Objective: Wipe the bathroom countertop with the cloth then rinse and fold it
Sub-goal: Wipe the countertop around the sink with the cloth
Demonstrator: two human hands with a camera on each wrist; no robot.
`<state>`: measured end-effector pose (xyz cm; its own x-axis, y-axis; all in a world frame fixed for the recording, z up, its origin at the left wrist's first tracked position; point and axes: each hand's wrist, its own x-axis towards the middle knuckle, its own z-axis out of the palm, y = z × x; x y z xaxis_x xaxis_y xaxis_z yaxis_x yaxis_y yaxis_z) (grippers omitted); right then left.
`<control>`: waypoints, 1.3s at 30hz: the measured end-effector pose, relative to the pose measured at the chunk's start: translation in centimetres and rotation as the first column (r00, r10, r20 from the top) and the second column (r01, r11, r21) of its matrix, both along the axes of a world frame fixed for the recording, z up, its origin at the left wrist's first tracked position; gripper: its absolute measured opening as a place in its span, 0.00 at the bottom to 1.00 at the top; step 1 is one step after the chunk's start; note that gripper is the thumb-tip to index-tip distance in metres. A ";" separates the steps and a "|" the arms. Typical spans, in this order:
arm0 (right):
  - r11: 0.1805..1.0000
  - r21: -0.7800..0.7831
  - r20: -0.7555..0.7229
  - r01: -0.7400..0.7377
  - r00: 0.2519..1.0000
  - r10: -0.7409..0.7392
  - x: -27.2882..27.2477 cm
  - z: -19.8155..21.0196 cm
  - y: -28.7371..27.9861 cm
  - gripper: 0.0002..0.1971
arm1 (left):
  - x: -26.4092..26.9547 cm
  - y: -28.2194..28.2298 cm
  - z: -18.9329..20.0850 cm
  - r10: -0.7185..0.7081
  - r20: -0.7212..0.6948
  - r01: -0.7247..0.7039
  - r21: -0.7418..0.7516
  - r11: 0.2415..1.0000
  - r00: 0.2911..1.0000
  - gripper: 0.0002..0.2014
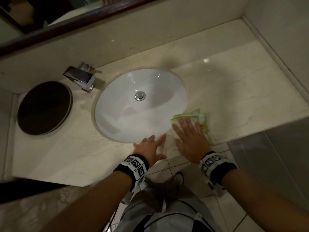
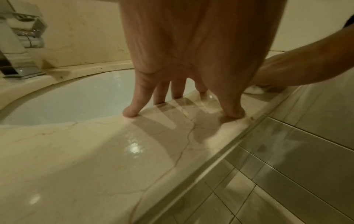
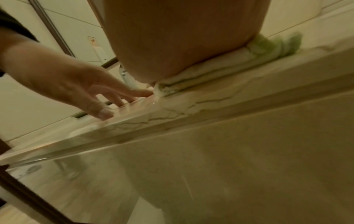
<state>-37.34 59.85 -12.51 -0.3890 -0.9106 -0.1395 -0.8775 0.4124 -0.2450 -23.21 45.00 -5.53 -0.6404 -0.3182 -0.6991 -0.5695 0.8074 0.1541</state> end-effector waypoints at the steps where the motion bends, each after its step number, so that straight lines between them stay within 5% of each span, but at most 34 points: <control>1: 1.000 0.006 -0.017 0.010 1.000 -0.010 -0.9 0.2 0.5 0.32 | 0.0 0.0 0.0 0.004 0.002 -0.004 0.004 1.000 1.000 0.41; 7: 0.930 0.136 -0.052 0.342 0.940 -0.339 -8.5 0.7 4.9 0.36 | 0.0 -0.3 -0.3 -0.022 0.000 0.022 0.016 1.000 1.000 0.43; 13: 0.868 0.230 -0.054 0.440 0.897 -0.439 -6.9 1.0 3.6 0.35 | 0.0 -0.4 -0.8 -0.069 -0.008 0.069 -0.004 0.998 0.998 0.44; 23: 0.963 0.148 -0.038 0.226 0.974 -0.223 5.5 0.5 0.2 0.32 | 0.1 -0.9 -1.9 -0.119 -0.057 0.117 -0.045 0.992 0.991 0.44; 31: 0.987 0.134 -0.036 0.089 0.996 -0.085 2.0 0.9 2.6 0.32 | 0.3 -1.3 -2.1 -0.126 -0.063 0.127 0.011 0.992 0.990 0.43; 39: 0.883 0.297 -0.035 0.363 0.929 -0.369 -4.7 1.5 5.2 0.36 | 0.2 -1.6 -2.2 -0.152 -0.044 0.153 0.014 0.988 0.987 0.44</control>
<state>-42.00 65.05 -11.02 -0.6805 -0.6206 -0.3895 -0.6460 0.7591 -0.0808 -22.96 43.38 -7.76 -0.7098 -0.2024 -0.6747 -0.4324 0.8813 0.1906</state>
